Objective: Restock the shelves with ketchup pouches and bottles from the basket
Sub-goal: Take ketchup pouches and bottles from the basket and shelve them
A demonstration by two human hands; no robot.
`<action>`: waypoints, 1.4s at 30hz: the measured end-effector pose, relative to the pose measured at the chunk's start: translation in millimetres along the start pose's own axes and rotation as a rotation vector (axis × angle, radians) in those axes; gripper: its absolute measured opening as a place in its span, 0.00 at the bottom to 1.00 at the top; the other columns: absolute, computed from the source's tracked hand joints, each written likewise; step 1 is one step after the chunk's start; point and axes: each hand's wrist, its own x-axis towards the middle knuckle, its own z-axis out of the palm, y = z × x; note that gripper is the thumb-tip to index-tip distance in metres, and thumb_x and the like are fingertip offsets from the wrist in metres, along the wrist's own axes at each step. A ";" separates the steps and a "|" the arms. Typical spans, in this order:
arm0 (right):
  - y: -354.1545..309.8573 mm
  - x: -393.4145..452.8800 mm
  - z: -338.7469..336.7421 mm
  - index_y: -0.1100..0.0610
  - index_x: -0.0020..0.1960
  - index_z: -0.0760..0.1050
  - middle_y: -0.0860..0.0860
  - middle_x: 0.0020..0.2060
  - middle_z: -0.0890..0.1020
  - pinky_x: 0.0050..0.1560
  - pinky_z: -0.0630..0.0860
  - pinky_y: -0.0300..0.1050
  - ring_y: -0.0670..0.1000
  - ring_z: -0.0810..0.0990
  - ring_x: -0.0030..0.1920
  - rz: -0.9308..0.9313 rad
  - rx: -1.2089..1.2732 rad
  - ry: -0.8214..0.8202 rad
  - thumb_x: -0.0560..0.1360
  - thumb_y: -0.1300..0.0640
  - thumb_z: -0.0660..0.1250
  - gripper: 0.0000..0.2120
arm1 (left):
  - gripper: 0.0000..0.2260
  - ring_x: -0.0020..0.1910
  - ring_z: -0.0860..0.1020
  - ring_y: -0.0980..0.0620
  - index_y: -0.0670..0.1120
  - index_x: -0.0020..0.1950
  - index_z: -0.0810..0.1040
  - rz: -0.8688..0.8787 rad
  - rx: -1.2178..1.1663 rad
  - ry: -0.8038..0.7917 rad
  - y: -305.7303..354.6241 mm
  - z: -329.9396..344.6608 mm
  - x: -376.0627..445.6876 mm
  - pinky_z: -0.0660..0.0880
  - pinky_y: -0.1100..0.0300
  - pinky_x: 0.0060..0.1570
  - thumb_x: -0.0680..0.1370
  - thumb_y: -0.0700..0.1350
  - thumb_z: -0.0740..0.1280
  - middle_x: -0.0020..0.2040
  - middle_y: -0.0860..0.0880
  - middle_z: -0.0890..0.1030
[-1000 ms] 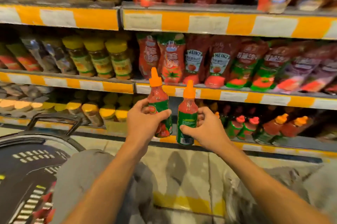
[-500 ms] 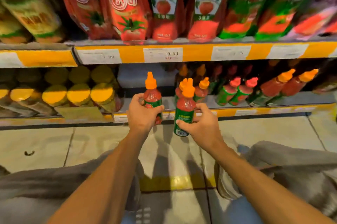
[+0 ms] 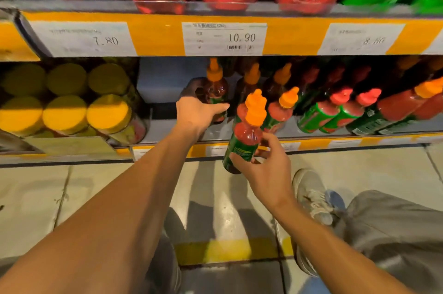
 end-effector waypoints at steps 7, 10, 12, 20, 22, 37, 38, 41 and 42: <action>15.3 7.7 -3.0 0.37 0.53 0.73 0.28 0.48 0.80 0.44 0.76 0.26 0.34 0.80 0.51 -0.028 0.025 0.030 0.66 0.58 0.82 0.27 | 0.27 0.53 0.82 0.53 0.50 0.58 0.80 0.104 0.007 0.034 -13.6 24.3 17.9 0.80 0.56 0.56 0.62 0.40 0.83 0.54 0.50 0.85; 18.0 9.5 -5.2 0.36 0.53 0.72 0.29 0.48 0.80 0.45 0.77 0.27 0.35 0.80 0.51 -0.033 0.030 0.043 0.65 0.57 0.83 0.27 | 0.30 0.54 0.82 0.51 0.48 0.61 0.79 0.086 -0.029 0.050 -22.1 30.1 18.6 0.81 0.52 0.57 0.61 0.40 0.84 0.55 0.49 0.84; 18.0 10.8 -6.8 0.36 0.53 0.72 0.28 0.48 0.80 0.45 0.77 0.28 0.35 0.80 0.51 -0.035 0.030 0.042 0.66 0.57 0.82 0.27 | 0.31 0.54 0.82 0.51 0.48 0.61 0.77 0.084 -0.053 0.043 -25.1 31.3 18.8 0.81 0.51 0.55 0.61 0.39 0.84 0.54 0.49 0.84; 12.6 11.2 -17.3 0.39 0.56 0.73 0.29 0.49 0.80 0.46 0.76 0.27 0.35 0.80 0.52 -0.029 0.060 -0.018 0.67 0.59 0.81 0.27 | 0.21 0.51 0.82 0.53 0.47 0.61 0.77 -0.001 -0.037 0.033 -13.4 20.2 3.3 0.81 0.60 0.50 0.70 0.41 0.78 0.52 0.49 0.83; 9.7 10.5 -23.1 0.46 0.59 0.75 0.28 0.48 0.81 0.45 0.75 0.25 0.33 0.80 0.51 -0.021 0.089 -0.059 0.68 0.62 0.80 0.25 | 0.11 0.43 0.79 0.55 0.47 0.52 0.78 -0.028 -0.004 0.180 -5.9 11.5 -14.1 0.78 0.66 0.39 0.72 0.39 0.74 0.45 0.51 0.81; -5.2 22.4 -51.1 0.53 0.65 0.71 0.47 0.57 0.84 0.55 0.79 0.39 0.44 0.82 0.59 0.044 0.227 -0.380 0.73 0.67 0.74 0.24 | 0.27 0.58 0.82 0.54 0.51 0.64 0.77 -0.097 -0.116 -0.718 2.9 -21.6 -86.3 0.79 0.58 0.55 0.70 0.34 0.77 0.57 0.52 0.84; -4.2 23.7 -50.5 0.53 0.65 0.72 0.48 0.58 0.84 0.56 0.79 0.39 0.44 0.82 0.59 0.045 0.221 -0.400 0.74 0.68 0.73 0.24 | 0.26 0.58 0.81 0.55 0.53 0.63 0.78 -0.085 -0.086 -0.700 1.7 -20.3 -85.6 0.79 0.56 0.57 0.69 0.35 0.78 0.57 0.53 0.84; -1.8 29.9 -50.7 0.51 0.63 0.76 0.45 0.56 0.84 0.54 0.77 0.33 0.39 0.81 0.57 0.017 0.128 -0.361 0.74 0.61 0.76 0.20 | 0.26 0.55 0.81 0.57 0.54 0.61 0.79 -0.040 -0.027 -0.587 -5.7 -17.2 -85.9 0.78 0.57 0.57 0.67 0.38 0.80 0.55 0.56 0.84; 0.2 32.1 -51.6 0.51 0.59 0.78 0.45 0.54 0.84 0.51 0.77 0.32 0.39 0.82 0.54 0.020 0.104 -0.288 0.73 0.58 0.77 0.17 | 0.26 0.53 0.82 0.58 0.53 0.61 0.78 -0.026 -0.028 -0.522 -9.8 -16.9 -86.0 0.78 0.59 0.55 0.66 0.38 0.81 0.53 0.56 0.85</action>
